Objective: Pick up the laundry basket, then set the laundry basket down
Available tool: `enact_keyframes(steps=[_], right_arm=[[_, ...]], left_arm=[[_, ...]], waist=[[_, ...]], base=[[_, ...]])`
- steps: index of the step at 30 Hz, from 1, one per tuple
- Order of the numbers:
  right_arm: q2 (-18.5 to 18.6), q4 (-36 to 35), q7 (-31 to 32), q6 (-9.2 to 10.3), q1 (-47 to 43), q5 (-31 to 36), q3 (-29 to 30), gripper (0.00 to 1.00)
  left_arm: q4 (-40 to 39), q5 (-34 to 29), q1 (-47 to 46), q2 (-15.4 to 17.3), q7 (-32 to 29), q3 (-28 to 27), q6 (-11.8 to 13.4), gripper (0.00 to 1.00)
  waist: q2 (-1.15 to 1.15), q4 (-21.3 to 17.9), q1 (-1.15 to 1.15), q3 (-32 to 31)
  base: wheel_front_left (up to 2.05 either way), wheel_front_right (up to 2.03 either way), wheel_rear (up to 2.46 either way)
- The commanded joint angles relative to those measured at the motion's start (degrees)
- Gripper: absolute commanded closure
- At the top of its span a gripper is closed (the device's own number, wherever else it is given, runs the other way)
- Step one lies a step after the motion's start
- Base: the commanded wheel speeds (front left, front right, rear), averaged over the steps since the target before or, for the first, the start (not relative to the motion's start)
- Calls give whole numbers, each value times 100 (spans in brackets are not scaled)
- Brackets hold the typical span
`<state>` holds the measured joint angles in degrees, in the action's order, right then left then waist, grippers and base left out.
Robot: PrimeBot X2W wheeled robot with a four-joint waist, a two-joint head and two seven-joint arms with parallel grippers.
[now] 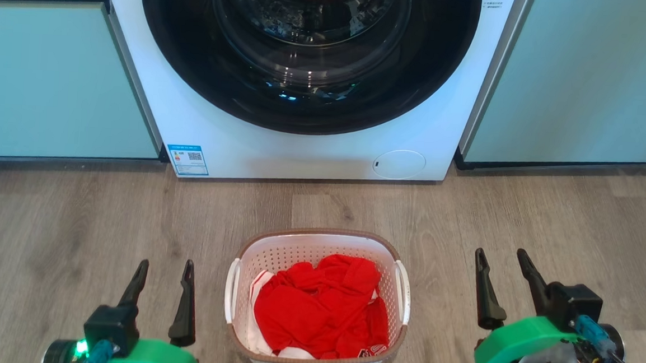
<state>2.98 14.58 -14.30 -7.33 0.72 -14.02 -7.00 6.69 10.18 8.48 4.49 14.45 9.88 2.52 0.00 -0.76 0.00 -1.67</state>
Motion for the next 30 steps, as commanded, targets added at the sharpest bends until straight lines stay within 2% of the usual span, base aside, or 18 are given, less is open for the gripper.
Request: enact_keyframes(steps=[1, 14, 15, 19, 30], right_arm=[[-10, -185, -70, -16, 137, 23, -83, 0], [-10, -195, -70, -16, 146, 13, -43, 0], [-20, 21, 1, 0, 0, -2, 54, 100], [-50, 354, 14, 0, -97, -35, 16, 100], [-8, 313, 156, -1, -45, -766, 83, 100]], left_arm=[[-180, -40, -123, -45, 55, -260, -3, 0], [-142, -38, -126, -84, 55, -340, -37, 0], [45, 1, 5, -81, -2, -122, -21, 100], [389, 27, 80, -106, -31, -106, -25, 100], [419, 772, -53, -90, -191, -214, -109, 100]], waist=[[0, 0, 0, 1], [0, 10, 0, 16], [0, 10, 1, 15], [0, 11, 1, 16], [0, 16, 1, 31]], base=[[0, 0, 0], [0, 0, 0], [0, 0, 0], [0, 0, 0], [0, 0, 0]])
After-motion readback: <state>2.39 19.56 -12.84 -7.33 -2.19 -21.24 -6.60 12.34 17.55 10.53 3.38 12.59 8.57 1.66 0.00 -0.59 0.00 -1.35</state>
